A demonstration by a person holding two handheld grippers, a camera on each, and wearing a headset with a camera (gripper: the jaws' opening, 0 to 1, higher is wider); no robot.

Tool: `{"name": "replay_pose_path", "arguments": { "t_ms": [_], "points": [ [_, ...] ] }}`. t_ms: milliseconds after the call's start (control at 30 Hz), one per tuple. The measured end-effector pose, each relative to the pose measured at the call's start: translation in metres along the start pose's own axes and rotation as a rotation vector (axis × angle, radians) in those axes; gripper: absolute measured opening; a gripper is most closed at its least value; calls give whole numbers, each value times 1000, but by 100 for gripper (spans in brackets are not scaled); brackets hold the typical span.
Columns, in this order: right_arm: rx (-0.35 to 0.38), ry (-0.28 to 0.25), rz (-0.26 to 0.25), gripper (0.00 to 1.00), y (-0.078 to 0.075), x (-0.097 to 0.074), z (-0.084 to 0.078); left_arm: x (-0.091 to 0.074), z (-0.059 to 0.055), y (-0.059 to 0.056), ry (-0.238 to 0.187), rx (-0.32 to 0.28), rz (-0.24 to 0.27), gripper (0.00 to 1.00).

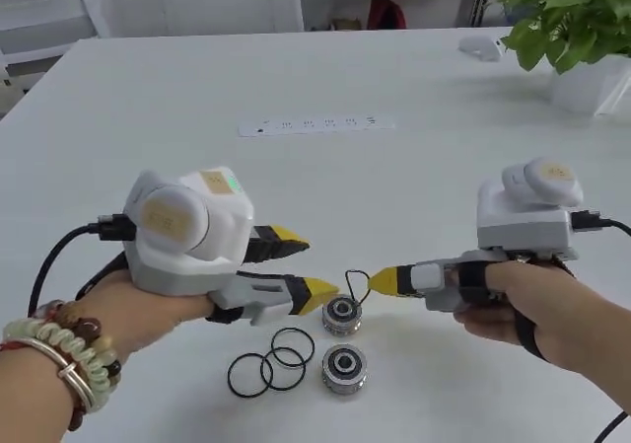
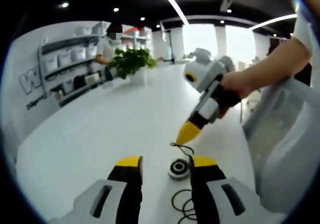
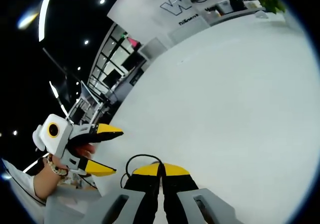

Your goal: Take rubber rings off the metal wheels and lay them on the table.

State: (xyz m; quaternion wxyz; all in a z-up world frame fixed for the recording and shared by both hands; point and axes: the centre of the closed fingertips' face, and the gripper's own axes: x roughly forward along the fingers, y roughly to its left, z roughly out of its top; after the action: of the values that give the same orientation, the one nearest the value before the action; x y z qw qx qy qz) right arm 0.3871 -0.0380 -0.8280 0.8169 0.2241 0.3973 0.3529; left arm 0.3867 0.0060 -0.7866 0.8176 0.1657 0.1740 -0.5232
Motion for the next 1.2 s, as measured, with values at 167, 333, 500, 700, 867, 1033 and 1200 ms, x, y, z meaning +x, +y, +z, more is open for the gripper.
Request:
{"name": "replay_pose_path", "arguments": {
  "t_ms": [167,333,500,700,867,1033,1200],
  "points": [
    [5,-21,10,0,2,-2,5,-5,15,-5,-38,-31,-27,46],
    [6,-41,39,0,7,-3,9,-9,31,-12,-71,12,-47,54],
    [23,-60,52,0,8,-4,13,-20,46,-16,-127,-8,-70,60],
    [44,-78,85,0,14,-4,16,-41,44,-12,-86,2,-35,71],
    [42,-88,112,0,23,-3,18,-60,47,-15,-79,37,-26,77],
    [30,-115,158,0,40,-4,26,-82,46,-21,-92,52,-9,80],
    [6,-105,198,0,57,1,24,-108,34,-22,-93,46,28,85]
  ]
}}
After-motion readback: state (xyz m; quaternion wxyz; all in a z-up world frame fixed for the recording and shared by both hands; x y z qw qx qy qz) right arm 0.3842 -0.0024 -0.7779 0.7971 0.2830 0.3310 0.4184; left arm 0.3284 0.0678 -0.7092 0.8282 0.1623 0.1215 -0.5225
